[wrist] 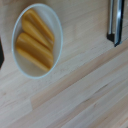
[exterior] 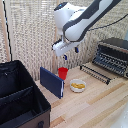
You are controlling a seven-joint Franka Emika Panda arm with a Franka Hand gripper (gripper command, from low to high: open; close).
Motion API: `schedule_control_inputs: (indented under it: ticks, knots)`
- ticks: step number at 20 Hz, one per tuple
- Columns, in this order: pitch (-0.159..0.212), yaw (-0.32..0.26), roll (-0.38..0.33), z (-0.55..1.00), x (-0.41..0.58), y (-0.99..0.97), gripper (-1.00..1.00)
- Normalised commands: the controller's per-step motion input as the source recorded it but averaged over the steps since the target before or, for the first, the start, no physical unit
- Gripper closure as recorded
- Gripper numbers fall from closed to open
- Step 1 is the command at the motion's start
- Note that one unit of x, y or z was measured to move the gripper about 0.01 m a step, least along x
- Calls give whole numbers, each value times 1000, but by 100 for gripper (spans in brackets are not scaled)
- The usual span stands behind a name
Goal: Gently stretch your hand towards the oven tray's handle, obtaining a firm grip, and draw it cautiously out of the oven. Transition your grip to the hot dog bowl, gingerly seizing the edge, and elevate it from the surface. Hover the bowl over the tray, delicately lower it, and temper your grip, establishing the bowl's equilibrium.
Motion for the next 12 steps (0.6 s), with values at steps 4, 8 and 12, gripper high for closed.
schedule_control_inputs:
  ticks: [4,8,12]
  knots:
    - [-16,89,-322,6,81,-219,-100]
    - [0,76,-337,1,82,-214,-100]
    - [0,77,-344,0,72,-213,-100]
